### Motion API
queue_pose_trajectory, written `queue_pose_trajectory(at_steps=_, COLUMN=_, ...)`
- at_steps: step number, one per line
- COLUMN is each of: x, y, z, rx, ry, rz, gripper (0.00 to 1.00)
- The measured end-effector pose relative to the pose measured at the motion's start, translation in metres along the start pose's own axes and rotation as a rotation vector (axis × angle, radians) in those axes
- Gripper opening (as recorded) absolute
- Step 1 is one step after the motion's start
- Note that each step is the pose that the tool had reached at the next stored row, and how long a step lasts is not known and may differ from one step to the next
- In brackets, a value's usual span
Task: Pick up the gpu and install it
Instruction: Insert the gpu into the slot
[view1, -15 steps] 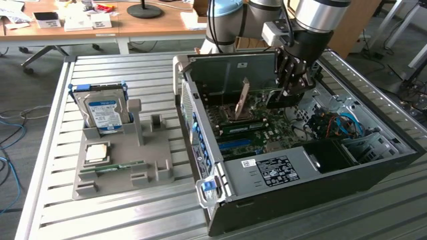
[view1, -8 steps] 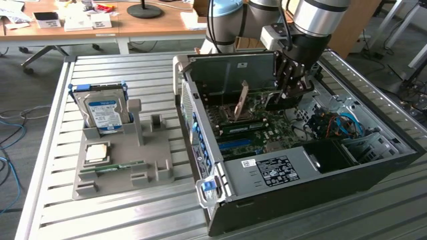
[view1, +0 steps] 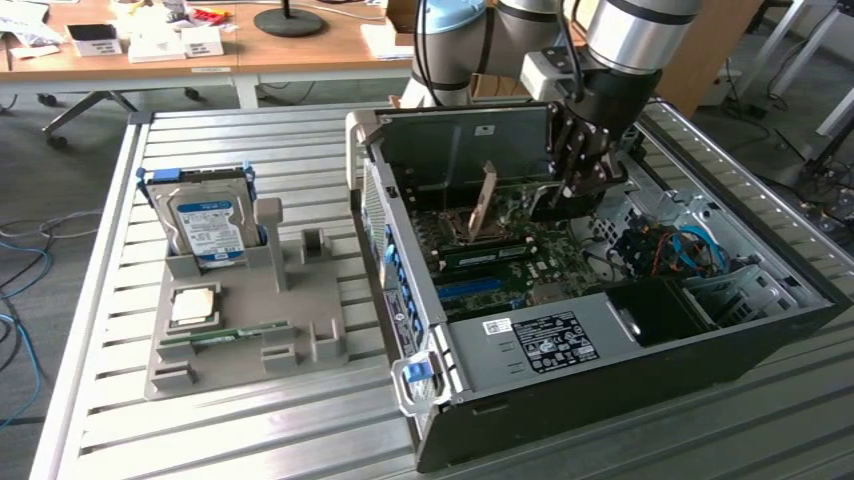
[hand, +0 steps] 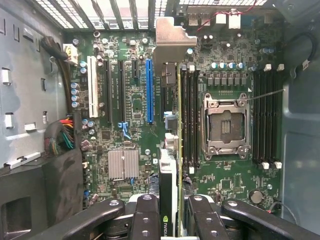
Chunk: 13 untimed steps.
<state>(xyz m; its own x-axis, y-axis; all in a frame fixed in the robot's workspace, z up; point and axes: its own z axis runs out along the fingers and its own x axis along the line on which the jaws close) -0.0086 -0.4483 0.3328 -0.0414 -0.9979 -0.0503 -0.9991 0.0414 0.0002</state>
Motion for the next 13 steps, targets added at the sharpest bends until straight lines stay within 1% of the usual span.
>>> queue_pose_trajectory(at_steps=13, x=0.0001, y=0.0000, z=0.0010, rx=-0.0001, ry=0.0004, rz=0.000, gripper=0.27)
